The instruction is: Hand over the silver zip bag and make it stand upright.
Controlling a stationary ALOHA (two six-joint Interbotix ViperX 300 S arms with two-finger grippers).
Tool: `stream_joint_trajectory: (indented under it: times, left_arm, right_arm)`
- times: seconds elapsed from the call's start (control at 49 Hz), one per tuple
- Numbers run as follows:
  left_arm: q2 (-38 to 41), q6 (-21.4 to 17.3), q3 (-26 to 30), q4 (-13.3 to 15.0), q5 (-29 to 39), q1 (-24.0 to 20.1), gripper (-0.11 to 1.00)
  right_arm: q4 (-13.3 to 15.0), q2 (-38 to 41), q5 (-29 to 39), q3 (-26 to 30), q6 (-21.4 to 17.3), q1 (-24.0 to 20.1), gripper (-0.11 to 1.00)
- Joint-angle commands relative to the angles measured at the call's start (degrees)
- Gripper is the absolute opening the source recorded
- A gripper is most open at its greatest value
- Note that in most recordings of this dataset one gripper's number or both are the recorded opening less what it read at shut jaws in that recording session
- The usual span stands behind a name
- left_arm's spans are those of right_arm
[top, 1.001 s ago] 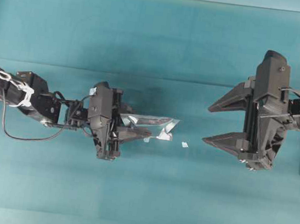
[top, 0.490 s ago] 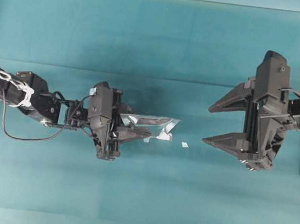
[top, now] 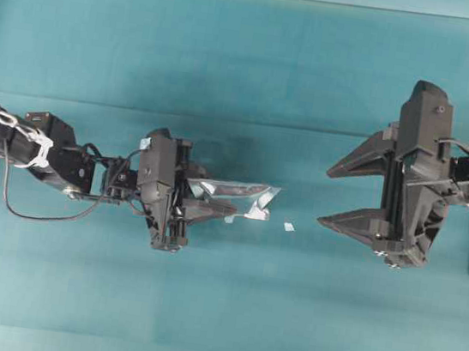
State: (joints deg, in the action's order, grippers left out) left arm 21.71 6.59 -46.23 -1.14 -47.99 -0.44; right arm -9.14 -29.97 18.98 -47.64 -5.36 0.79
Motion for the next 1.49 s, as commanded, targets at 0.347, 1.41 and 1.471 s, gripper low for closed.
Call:
stream_joint_trajectory:
  times: [0.347, 1.41, 1.471]
  left_arm:
    - [-0.26, -0.09, 0.0, -0.18, 0.26, 1.05, 0.3]
    - [-0.62, -0.18, -0.09, -0.18, 0.26, 1.49, 0.3]
    - [-0.62, -0.18, -0.09, -0.18, 0.35, 1.58, 0.3]
  right_arm:
    - [-0.18, -0.62, -1.05, -0.18, -0.53, -0.62, 0.96]
    - [-0.26, -0.97, -1.93, -0.97, -0.53, -0.62, 0.96]
    - [-0.18, -0.97, -1.93, -0.97, -0.62, -0.62, 0.96]
